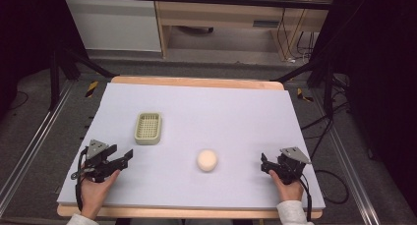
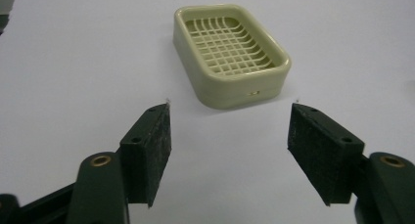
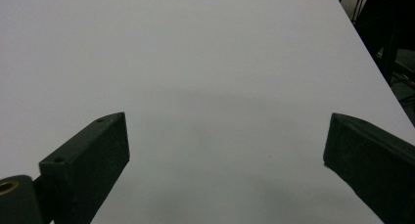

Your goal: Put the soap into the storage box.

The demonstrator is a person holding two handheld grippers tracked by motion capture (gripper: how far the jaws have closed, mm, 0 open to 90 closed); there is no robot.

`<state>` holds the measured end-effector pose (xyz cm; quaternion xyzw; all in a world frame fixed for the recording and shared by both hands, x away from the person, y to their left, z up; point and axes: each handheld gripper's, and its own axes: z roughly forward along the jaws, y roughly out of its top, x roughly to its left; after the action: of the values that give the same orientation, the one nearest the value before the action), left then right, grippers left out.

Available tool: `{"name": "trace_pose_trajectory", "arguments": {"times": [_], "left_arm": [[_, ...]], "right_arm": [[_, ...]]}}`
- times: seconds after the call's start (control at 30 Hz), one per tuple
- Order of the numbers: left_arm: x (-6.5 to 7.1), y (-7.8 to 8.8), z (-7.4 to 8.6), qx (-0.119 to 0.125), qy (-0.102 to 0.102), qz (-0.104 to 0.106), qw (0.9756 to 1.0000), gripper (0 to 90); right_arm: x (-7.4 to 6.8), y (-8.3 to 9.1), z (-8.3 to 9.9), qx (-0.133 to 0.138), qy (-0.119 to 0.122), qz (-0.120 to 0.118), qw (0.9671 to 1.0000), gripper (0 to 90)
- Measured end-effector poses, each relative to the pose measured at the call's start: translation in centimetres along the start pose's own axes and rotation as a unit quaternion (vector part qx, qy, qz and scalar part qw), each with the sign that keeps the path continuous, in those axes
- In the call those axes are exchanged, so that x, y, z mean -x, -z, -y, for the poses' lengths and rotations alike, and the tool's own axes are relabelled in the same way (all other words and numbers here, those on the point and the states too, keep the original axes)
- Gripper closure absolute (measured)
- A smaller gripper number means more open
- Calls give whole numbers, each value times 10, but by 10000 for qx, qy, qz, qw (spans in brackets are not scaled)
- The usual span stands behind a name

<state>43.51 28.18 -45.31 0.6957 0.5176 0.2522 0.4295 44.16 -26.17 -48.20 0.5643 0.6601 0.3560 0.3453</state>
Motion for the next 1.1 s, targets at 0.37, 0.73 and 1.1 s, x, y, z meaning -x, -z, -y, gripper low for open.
{"name": "trace_pose_trajectory", "arguments": {"times": [0.37, 0.73, 1.1], "left_arm": [[13, -1, -8, 91, -97, 66, 9999, 351], [19, -4, -16, 74, -178, 188, 9996, 339], [31, -7, -36, 168, -192, 331, 9991, 318]], "right_arm": [[-3, -3, 1, -3, 22, -17, 10000, 36], [-5, -4, 1, 28, 49, -42, 10000, 36], [-6, -3, 1, 64, 58, -79, 9999, 35]]}}
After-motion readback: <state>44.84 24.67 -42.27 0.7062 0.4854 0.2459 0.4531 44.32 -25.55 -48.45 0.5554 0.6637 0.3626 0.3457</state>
